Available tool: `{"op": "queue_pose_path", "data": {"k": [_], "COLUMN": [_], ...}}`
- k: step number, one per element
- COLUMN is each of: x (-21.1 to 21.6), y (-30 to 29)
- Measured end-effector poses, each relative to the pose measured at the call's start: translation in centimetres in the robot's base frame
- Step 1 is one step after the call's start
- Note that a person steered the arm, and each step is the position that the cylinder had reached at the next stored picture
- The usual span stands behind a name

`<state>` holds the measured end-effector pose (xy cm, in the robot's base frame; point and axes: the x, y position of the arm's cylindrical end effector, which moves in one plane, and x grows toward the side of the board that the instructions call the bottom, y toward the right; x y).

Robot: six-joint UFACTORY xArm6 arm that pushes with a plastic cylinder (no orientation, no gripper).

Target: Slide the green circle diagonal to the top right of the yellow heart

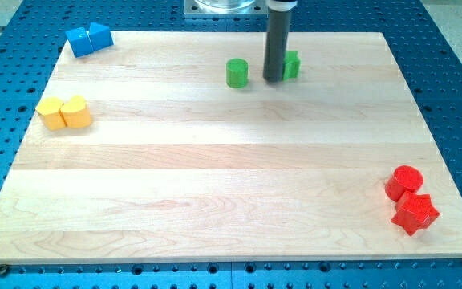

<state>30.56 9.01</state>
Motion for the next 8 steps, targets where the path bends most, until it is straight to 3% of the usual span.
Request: {"op": "queue_pose_path", "data": {"k": [2,3,5,6,7,8], "x": [-4.8,-2.1,3.1,3.1,3.2,3.2], "y": [6.4,5.5,-13.1,-20.1,-24.5,-23.9]}}
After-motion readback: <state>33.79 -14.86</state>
